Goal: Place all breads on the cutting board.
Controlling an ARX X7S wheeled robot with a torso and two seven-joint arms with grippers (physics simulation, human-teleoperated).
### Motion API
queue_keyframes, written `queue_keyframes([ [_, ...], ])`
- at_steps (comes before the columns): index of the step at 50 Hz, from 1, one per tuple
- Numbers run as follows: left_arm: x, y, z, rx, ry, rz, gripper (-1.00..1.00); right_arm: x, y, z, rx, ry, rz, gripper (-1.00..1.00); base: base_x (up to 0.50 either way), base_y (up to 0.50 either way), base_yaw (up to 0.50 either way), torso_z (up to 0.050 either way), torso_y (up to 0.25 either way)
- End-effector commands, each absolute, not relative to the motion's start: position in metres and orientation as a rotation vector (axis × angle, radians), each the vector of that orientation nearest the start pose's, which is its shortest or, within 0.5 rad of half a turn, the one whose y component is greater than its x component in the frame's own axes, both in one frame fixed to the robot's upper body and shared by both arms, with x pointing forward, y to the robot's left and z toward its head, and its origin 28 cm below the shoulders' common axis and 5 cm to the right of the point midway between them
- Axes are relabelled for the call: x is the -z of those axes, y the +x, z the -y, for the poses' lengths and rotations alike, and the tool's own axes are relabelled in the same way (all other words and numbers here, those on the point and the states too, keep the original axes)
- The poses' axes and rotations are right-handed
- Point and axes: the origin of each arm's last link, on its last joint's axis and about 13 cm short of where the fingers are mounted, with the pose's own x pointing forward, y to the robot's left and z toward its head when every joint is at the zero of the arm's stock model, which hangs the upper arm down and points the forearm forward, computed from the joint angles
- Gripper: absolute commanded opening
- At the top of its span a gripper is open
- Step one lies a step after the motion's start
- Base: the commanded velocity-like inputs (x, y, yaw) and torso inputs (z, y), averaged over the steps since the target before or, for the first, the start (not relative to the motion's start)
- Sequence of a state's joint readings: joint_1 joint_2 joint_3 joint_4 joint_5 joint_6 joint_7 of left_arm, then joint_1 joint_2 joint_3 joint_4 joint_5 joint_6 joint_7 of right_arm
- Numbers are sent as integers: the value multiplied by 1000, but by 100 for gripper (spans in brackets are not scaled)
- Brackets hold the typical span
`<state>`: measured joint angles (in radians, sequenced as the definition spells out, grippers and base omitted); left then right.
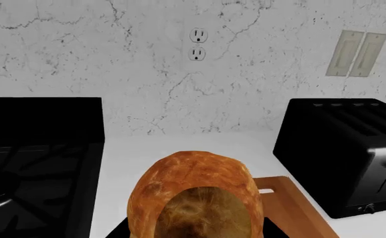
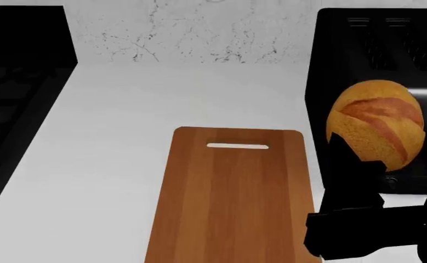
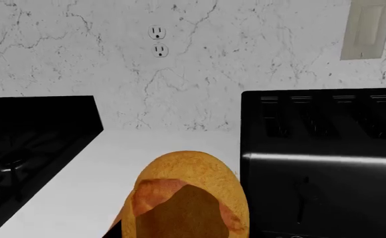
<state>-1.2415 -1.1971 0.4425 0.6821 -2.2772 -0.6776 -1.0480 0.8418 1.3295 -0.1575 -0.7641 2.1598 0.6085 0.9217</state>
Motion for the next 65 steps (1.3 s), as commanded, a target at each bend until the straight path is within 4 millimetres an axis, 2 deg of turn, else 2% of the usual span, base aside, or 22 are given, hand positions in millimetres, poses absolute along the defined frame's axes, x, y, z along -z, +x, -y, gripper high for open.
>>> queue_keyframes([
  [1,-332,148,-261,250,-108,-139,-100,-309,140,168,-207,59,-108,-100,391,1,0,0,0],
  [20,-337,152,-255,274,-88,-129,-100,-313,130,170,-189,36,-86,-100,117,0,0,0,1],
  [39,-337,155,-256,274,-90,-129,-100,-311,133,168,-194,31,-93,-100,-6,-145,0,1,0],
  [43,-347,160,-255,280,-58,-118,-100,-311,132,167,-199,23,-91,-100,0,0,0,0,0],
  [47,-367,170,-251,322,3,-110,-100,-311,130,165,-195,2,-105,-100,0,0,0,0,0],
  [51,-381,186,-241,435,75,-158,-100,-310,129,167,-189,-3,-121,-100,0,0,0,0,2],
  [56,-400,217,-226,535,190,-216,-100,-311,127,168,-188,-2,-128,-100,0,0,0,0,0],
  [61,-412,243,-215,586,209,-263,-100,-308,128,169,-183,5,-135,-100,0,0,0,0,0],
  [65,-414,264,-206,606,233,-299,-100,-308,128,169,-181,7,-138,-100,0,0,0,0,0],
])
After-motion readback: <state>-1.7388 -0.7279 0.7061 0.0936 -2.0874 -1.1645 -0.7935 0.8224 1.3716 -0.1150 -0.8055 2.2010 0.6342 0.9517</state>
